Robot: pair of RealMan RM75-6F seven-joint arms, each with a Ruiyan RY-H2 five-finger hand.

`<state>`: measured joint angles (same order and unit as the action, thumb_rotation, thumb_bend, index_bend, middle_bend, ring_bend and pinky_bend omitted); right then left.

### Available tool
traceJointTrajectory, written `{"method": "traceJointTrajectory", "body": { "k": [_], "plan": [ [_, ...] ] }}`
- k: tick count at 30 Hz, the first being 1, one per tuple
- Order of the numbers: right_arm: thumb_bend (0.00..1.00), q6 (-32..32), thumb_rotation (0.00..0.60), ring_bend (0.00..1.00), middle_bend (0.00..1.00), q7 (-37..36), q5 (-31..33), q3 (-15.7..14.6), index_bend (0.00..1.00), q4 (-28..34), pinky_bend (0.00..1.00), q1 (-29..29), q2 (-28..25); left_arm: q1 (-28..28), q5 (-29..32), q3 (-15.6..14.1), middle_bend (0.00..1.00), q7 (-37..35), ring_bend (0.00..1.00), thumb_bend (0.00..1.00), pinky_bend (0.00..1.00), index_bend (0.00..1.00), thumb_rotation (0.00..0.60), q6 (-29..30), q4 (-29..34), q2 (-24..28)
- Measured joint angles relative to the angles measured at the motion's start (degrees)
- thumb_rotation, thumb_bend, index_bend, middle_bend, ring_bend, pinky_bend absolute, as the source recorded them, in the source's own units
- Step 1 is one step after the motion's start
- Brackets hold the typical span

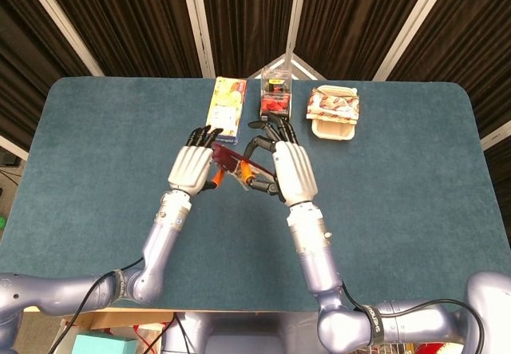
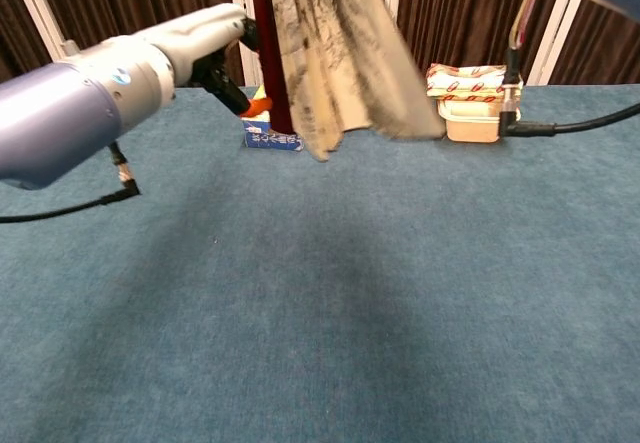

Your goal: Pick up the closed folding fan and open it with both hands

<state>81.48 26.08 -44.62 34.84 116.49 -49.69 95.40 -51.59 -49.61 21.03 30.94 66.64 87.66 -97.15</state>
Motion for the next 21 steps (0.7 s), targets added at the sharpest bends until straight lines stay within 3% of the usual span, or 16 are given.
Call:
{"method": "traceJointTrajectory", "body": {
  "k": [12,21],
  "plan": [
    [0.54,-0.02,0.600,0.04,0.25,-1.10,-0.83,-2.08,0.71,-1.80,0.05,0.97,-1.83,1.99,-0.75,-0.54,0.09,-1.09,0.00,0.59,0.00,0.69,0.600,0.30,1.39,5.07],
    [0.54,-1.23,0.600,0.04,0.25,-2.51,-4.04,-4.96,0.71,-3.97,0.05,3.54,-6.04,3.74,-1.11,-0.26,0.09,-2.06,0.00,0.59,0.00,0.69,0.600,0.94,3.27,10.14]
  ]
}}
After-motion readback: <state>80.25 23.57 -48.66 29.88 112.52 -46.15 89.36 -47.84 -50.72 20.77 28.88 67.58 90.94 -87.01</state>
